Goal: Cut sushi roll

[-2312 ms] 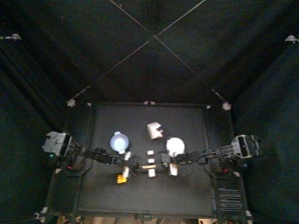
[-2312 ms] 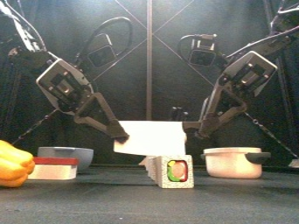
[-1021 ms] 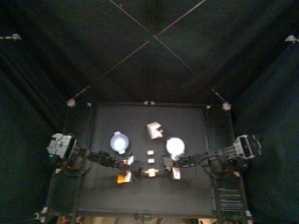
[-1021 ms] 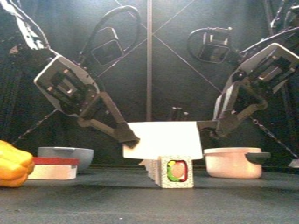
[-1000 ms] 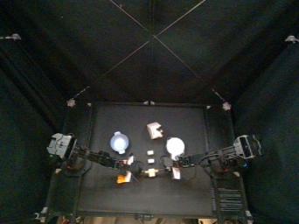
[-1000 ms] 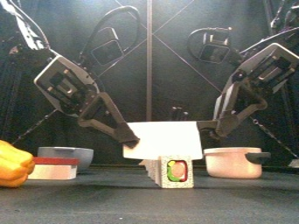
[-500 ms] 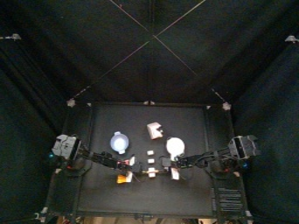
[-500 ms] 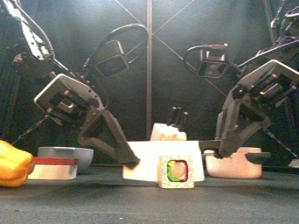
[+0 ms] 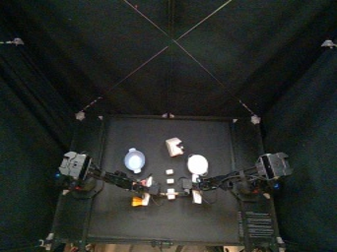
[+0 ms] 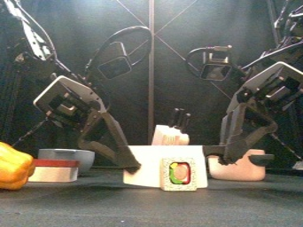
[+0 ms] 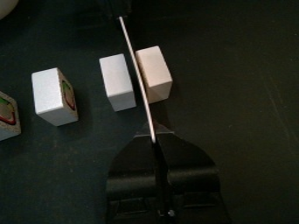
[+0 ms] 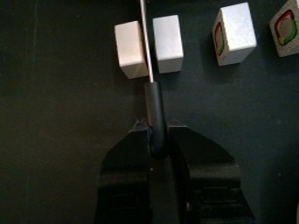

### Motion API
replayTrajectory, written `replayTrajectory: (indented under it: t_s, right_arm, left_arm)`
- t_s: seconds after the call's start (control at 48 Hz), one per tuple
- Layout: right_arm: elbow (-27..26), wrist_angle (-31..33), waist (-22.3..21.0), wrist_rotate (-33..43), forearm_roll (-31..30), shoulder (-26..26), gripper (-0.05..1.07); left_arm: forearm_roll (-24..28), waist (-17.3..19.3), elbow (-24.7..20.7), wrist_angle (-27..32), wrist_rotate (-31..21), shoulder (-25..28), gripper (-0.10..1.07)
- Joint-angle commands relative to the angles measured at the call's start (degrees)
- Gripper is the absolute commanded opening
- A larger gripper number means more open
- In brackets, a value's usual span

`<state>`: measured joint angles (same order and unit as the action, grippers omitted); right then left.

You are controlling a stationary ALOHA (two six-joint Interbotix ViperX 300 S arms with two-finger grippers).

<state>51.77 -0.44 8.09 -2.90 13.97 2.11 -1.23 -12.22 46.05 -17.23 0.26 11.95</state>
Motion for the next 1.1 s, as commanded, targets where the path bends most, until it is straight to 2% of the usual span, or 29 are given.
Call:
replayTrajectory:
  t_s: [0.0, 0.125, 0.375, 0.771, 1.083]
  right_arm:
    - [0.0, 0.53, 0.7, 0.18, 0.7, 0.44, 0.39]
    - [0.0, 0.44, 1.85, 0.18, 1.49, 0.62, 0.39]
    - [-0.09, 0.53, 2.81, 0.18, 1.85, 1.41, 0.39]
    - [-0.18, 0.35, 2.81, 0.0, 1.58, 7.56, 0.39]
    - [-0.18, 0.26, 2.9, 0.0, 1.58, 7.47, 0.39]
  left_arm:
    - [0.44, -2.46, 0.26, 1.23, 0.09, -0.18, 0.21]
    - [0.53, -3.78, -0.18, 2.55, 0.18, -0.35, 0.21]
    - [0.44, -4.13, -1.76, 6.77, 0.18, -0.35, 0.21]
    - [0.35, -4.13, -1.58, 6.77, 0.0, -5.01, 0.21]
    - [0.26, -4.13, -1.58, 5.89, 0.0, -5.45, 0.22]
